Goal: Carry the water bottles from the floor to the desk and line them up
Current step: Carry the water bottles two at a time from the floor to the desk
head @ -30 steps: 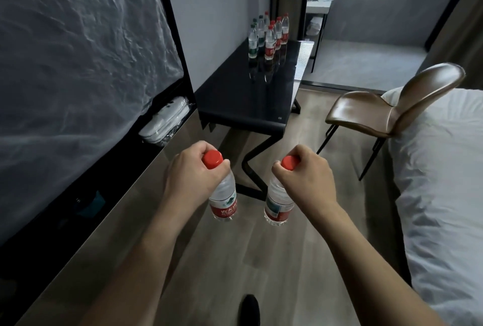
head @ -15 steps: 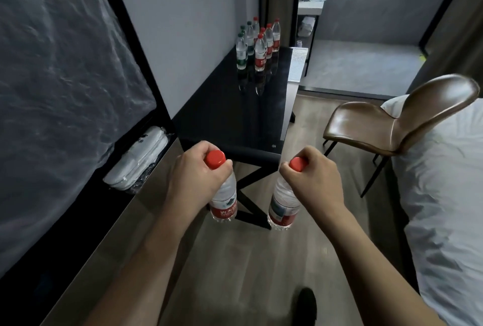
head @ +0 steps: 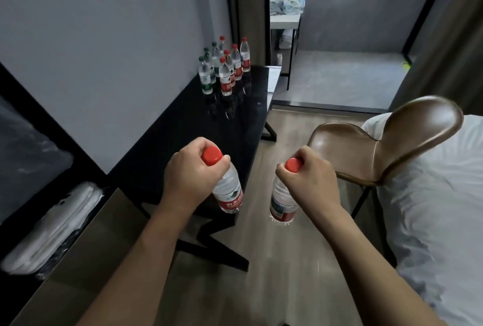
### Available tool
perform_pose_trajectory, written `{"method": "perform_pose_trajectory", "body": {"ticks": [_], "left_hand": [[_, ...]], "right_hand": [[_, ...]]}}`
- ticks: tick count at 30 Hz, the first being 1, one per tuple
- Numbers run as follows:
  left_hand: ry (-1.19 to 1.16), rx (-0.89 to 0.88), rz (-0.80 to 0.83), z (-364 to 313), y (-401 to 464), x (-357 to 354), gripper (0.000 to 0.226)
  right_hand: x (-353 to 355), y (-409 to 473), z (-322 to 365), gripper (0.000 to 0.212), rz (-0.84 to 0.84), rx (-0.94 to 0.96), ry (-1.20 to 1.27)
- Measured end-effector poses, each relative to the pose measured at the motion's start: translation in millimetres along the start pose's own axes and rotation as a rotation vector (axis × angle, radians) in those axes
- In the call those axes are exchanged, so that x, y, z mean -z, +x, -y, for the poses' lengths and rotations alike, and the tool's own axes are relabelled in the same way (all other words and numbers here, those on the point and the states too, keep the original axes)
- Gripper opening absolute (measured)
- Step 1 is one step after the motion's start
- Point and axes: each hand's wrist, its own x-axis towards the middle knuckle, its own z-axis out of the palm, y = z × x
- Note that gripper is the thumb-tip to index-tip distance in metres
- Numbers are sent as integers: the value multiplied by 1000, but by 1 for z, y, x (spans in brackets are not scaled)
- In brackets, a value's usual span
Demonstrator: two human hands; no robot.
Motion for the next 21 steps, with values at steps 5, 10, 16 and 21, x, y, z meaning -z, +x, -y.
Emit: {"method": "perform_pose_trajectory", "body": {"ticks": [5,10,16,21], "left_hand": [[-27,-31,9,-29,49,-42,17],[-37,-10,43,-30,96,-82,16],[-63,17,45,-17,191,-138,16],[-88,41,-4,-11,283,-175,18]], "right_hand": [[8,69,-27,22,-34,-11,7],[-6,128,-52,23,10,-21,-7],[-44,230,-73,25,75,-23,-48],[-71,328,-69,26,126,22,-108]]}}
